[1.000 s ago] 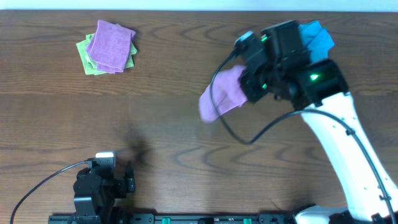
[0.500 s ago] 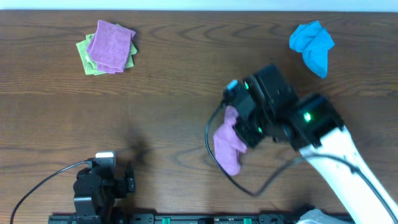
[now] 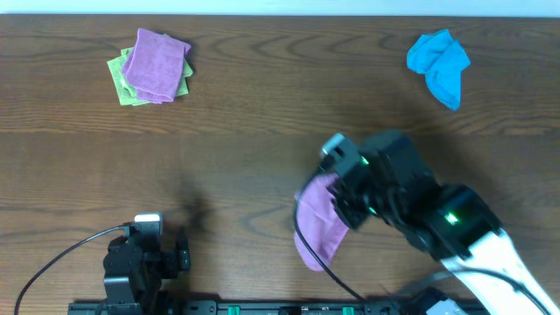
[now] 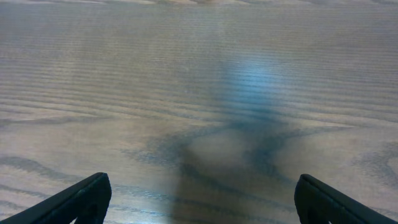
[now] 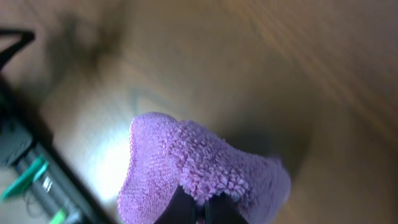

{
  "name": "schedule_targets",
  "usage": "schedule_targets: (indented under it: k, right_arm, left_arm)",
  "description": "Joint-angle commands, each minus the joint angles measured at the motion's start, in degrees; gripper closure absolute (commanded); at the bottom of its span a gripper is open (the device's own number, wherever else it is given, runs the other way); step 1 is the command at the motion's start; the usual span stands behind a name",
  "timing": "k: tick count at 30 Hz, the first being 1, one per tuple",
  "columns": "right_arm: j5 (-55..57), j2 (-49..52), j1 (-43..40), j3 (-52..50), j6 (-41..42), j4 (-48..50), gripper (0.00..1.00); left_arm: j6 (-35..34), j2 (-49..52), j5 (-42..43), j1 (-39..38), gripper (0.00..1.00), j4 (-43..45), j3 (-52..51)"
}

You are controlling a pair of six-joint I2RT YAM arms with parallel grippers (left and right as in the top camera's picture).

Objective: Fold the cloth
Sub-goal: 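Lift the purple cloth with the right gripper and drag it to table center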

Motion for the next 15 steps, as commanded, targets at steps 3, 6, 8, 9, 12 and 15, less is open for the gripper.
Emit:
schedule_targets:
  k: [3,6,8,9,12,15]
  right_arm:
    - [2.7,14.9,0.4,-1.4,-3.8,16.1,0.99]
    - [10.7,26.6,-0.7,0.7,-4.0,33.3,0.19]
    - [11.2,30.9,-0.8,5.0,-3.9,33.4,0.01]
    - [11.2,32.0,-0.7,7.4,-2.7,31.4,0.01]
    - [11.2,32.2,-0.7,11.3,1.8,26.7,0.01]
    - [11.2,30.2,-0.9,12.6,5.9,22.1,0.01]
  left_arm:
    - [2.5,-0.4,-0.8,-0.2,0.05,-3.1,-0.7]
    - [2.5,-0.4,-0.8,-0.2,0.05,-3.1,-0.7]
    - [2.5,-0.4,-0.8,-0.2,0.05,-3.1,-0.7]
    - [2.5,-0.4,-0.8,-0.2,0.04,-3.1,-0.7]
    - [2.5,-0.4,-0.8,-0.2,0.04,-3.1,-0.7]
    - [2.5,-0.4,-0.6,-0.2,0.05,-2.8,-0.7]
